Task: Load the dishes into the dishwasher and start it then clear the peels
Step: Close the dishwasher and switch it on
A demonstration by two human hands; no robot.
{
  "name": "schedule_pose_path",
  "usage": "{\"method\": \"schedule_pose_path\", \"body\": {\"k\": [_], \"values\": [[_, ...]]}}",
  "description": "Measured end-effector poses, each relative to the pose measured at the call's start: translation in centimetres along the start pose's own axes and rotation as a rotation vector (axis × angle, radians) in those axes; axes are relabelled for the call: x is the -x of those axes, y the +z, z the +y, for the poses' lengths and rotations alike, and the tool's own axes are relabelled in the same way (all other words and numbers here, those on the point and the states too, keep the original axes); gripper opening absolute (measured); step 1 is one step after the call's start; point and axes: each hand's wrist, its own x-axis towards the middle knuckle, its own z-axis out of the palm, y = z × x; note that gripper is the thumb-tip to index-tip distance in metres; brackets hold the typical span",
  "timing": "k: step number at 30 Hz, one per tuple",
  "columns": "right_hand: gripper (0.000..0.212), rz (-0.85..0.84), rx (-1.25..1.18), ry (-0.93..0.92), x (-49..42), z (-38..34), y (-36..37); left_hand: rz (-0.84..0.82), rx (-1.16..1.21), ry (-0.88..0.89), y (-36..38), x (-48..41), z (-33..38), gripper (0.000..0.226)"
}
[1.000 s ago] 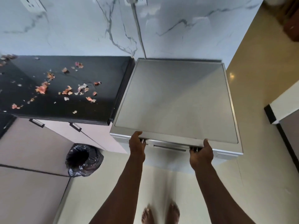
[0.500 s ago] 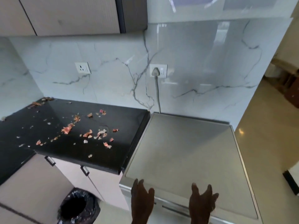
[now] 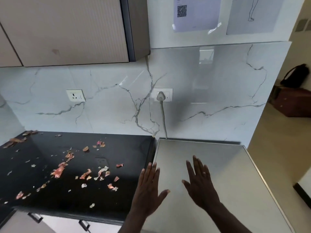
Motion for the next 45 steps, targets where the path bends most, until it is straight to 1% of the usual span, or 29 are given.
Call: {"method": "schedule_pose_path", "body": {"k": [2, 4, 7, 11, 16, 21, 27, 34, 38, 45], "values": [[0.082, -0.003, 0.051, -0.010, -3.0, -0.2, -0.3, -0.016, -0.015, 0.038, -0.3, -2.5, -2.0, 0.090], [0.089, -0.044, 0.039, -0.011, -6.0, -0.3, -1.1, -0.034, -0.018, 0.058, -1.1, -5.2, -3.3, 0.093], [0.084, -0.078, 0.047, -0.051, -10.8, -0.4, -2.8, 0.001, -0.025, 0.080, -2.8, -9.4, -4.4, 0.096], [0.077, -0.077, 0.079, -0.104, -17.5, 0.0, -4.4, 0.033, -0.041, 0.084, -4.8, -15.0, -4.9, 0.097], [0.074, -0.086, 0.105, -0.144, -23.8, 1.7, -4.5, -0.002, -0.083, 0.022, -5.4, -20.4, -5.0, 0.102], [0.072, -0.101, 0.114, -0.188, -29.2, 3.1, -3.6, -0.009, -0.034, -0.028, -5.4, -23.9, -4.9, 0.107], [0.071, -0.104, 0.133, -0.211, -35.5, 2.7, -3.4, -0.042, 0.006, -0.053, -4.9, -25.8, -6.0, 0.101], [0.072, -0.131, 0.134, -0.191, -39.4, 1.1, -2.4, -0.055, 0.018, -0.029, -4.7, -28.4, -7.6, 0.099], [0.074, -0.134, 0.130, -0.160, -39.9, 1.1, -1.7, -0.036, -0.021, 0.011, -4.8, -30.3, -8.1, 0.099], [0.075, -0.110, 0.164, -0.154, -39.9, 0.9, -1.7, -0.016, -0.004, 0.011, -4.9, -32.5, -9.0, 0.099]]}}
